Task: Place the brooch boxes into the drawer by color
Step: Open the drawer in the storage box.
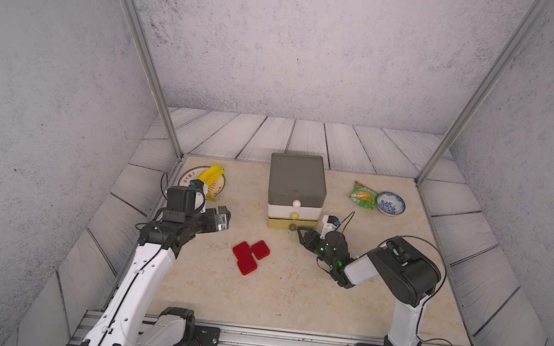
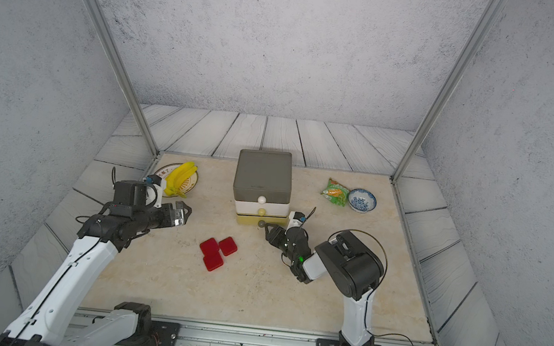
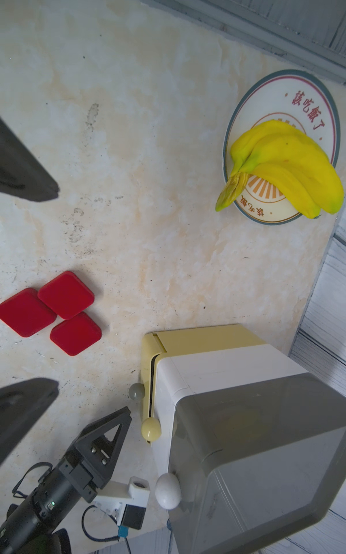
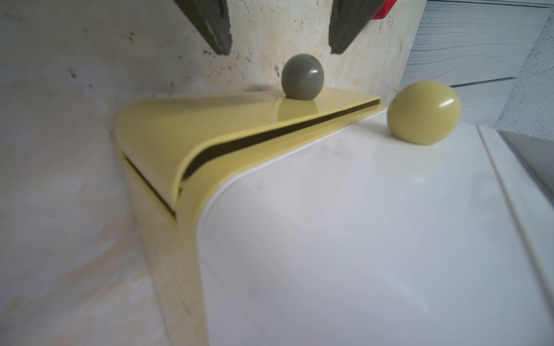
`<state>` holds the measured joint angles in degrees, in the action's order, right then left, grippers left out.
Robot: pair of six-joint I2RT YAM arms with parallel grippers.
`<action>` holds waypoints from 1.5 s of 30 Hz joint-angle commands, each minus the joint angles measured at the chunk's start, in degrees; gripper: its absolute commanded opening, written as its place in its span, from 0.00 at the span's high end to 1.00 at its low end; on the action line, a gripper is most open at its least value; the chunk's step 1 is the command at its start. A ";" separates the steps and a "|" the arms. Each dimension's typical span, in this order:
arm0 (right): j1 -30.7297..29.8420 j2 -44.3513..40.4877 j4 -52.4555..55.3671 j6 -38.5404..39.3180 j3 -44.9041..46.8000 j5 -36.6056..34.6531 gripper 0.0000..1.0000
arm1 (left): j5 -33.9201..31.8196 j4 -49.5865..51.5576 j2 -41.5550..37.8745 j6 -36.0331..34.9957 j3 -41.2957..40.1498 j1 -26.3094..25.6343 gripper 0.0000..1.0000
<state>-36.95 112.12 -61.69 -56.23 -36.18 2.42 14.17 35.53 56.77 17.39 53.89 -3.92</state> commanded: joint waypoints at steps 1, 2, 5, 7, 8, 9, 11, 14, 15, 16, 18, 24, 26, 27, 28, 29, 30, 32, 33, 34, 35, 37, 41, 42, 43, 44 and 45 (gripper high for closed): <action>-0.31 2.20 -1.73 -1.02 -1.78 -0.07 0.45 | 0.62 0.15 -0.31 -0.10 -0.74 -0.12 0.01; -0.40 2.58 -1.85 -1.27 -2.08 -0.12 0.45 | 0.37 0.00 -0.31 -0.35 -0.76 -0.14 0.01; -0.68 3.59 -2.50 -2.08 -3.00 -0.39 0.46 | 0.15 0.30 0.23 -0.97 -0.28 -0.12 0.01; -0.90 3.98 -2.56 -2.27 -3.43 -0.72 0.46 | 0.24 0.56 0.61 -1.06 0.12 -0.14 0.01; -1.08 4.18 -2.56 -2.25 -3.64 -0.90 0.46 | 0.45 0.59 0.69 -1.17 0.23 -0.12 0.01; -1.28 4.23 -2.47 -2.45 -3.80 -1.28 0.46 | 0.71 0.69 0.62 -1.13 0.32 -0.12 0.01; -1.76 4.09 -2.46 -2.65 -4.09 -2.20 0.46 | 1.19 0.58 0.57 -1.13 0.15 -0.12 0.01; -2.47 4.21 -1.36 -2.91 -4.92 -3.28 0.46 | 1.25 0.60 0.58 -1.30 0.27 -0.13 0.01; -2.70 4.33 -1.16 -2.92 -5.24 -3.44 0.46 | 1.21 0.53 0.66 -1.39 0.42 -0.12 0.01; -2.77 4.58 -0.94 -3.00 -5.72 -3.55 0.46 | 1.21 0.69 0.64 -1.40 0.46 -0.14 0.01; -3.04 5.40 -1.03 -3.42 -6.24 -3.83 0.46 | 1.40 0.68 0.62 -1.39 0.52 -0.12 0.01; -4.16 5.91 -1.22 -4.24 -6.62 -6.80 0.46 | 1.88 1.21 0.86 -2.40 0.69 -0.14 0.01; -4.61 5.41 0.82 -3.24 -7.39 -7.25 0.47 | 2.24 1.12 0.83 -2.19 0.63 -0.12 0.01; -4.80 5.20 1.73 -2.94 -7.67 -7.74 0.47 | 2.34 1.05 0.76 -2.10 0.68 -0.12 0.01; -4.95 5.34 1.88 -2.68 -7.97 -8.03 0.48 | 2.28 1.07 0.66 -2.01 0.65 -0.12 0.01; -4.97 5.70 1.64 -2.87 -8.12 -8.18 0.49 | 2.26 1.03 0.49 -2.01 0.63 -0.13 0.01; -4.95 6.21 1.15 -3.29 -8.36 -8.39 0.51 | 2.24 1.05 0.40 -1.92 0.69 -0.16 0.01; -4.95 7.09 0.23 -3.86 -8.92 -8.39 0.54 | 2.34 1.12 0.25 -1.98 0.69 -0.15 0.01; -4.95 7.40 0.34 -4.13 -9.35 -8.31 0.54 | 2.39 1.12 0.18 -2.05 0.68 -0.12 0.01; -4.96 7.66 0.34 -4.32 -9.65 -8.30 0.55 | 2.33 1.17 0.26 -2.24 0.78 -0.14 0.01; -5.06 7.84 0.38 -4.37 -9.88 -8.30 0.55 | 2.35 1.29 0.35 -2.27 0.83 -0.16 0.01; -5.13 7.94 0.44 -4.63 -10.26 -8.56 0.56 | 2.43 1.32 0.35 -2.27 0.87 -0.12 0.01; -5.19 7.69 0.85 -4.59 -10.51 -9.24 0.68 | 2.61 1.41 0.05 -2.18 0.83 -0.12 0.01; -5.24 7.63 0.86 -4.59 -10.30 -9.64 0.74 | 2.61 1.40 0.06 -2.18 0.92 -0.12 0.01; -5.24 7.51 0.77 -4.63 -10.15 -9.79 0.77 | 2.61 1.47 -0.02 -2.18 0.94 -0.12 0.01; -5.25 7.50 0.68 -4.68 -10.07 -9.71 0.79 | 2.61 1.47 -0.12 -2.18 0.90 -0.12 0.01; -5.29 7.35 0.62 -4.72 -9.87 -9.62 0.81 | 2.61 1.55 -0.24 -2.18 0.90 -0.12 0.01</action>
<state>-42.81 119.04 -60.69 -61.10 -44.71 -6.22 16.23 36.49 57.39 15.84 53.80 -3.92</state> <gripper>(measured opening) 0.300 0.986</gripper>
